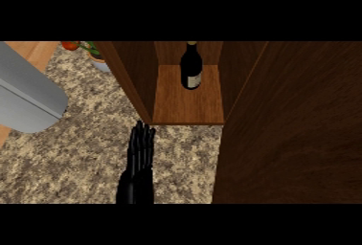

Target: Pick up the wine, place it into the cabinet and close the cabinet

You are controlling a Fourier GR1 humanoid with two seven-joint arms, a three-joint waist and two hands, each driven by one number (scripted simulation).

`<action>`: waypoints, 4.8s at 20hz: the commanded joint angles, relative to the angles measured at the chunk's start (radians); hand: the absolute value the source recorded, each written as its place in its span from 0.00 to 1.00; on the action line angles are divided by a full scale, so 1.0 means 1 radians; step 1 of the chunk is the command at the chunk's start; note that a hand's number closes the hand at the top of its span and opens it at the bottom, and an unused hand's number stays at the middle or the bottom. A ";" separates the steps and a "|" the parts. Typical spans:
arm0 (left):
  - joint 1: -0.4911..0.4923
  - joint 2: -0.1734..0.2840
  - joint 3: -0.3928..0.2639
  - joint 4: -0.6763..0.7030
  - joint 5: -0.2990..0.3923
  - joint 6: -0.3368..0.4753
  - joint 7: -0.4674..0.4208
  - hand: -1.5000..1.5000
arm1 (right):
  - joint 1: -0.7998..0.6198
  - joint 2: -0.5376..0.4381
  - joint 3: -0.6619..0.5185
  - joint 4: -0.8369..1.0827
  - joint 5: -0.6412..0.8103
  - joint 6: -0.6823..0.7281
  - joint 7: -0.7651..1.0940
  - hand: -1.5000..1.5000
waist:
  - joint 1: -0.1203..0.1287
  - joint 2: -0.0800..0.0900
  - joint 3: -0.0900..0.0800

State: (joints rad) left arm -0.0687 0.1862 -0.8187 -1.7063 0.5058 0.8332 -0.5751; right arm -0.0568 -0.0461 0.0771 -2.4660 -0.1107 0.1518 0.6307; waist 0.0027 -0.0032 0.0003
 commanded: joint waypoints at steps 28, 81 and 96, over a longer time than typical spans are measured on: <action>0.451 0.509 0.395 -0.448 0.221 -0.419 -0.040 0.00 | 0.190 0.012 0.441 -0.106 -0.092 0.168 0.118 1.00 | 0.014 -0.005 -0.002; 0.372 0.489 0.724 -0.273 0.403 -0.713 0.148 0.00 | -1.126 0.046 0.460 0.925 -0.043 -0.581 -0.037 1.00 | 0.022 0.005 -0.002; 0.342 0.445 0.744 -0.326 0.358 -0.698 0.229 0.00 | -1.147 0.011 0.244 1.375 -0.104 -0.371 -0.357 1.00 | 0.020 0.006 0.000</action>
State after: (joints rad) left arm 0.2562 0.6334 -0.0871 -1.9935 0.8575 0.1403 -0.3689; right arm -1.2291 0.0003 0.3857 -1.2041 -0.2234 -0.2563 0.3488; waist 0.0253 -0.0154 -0.0037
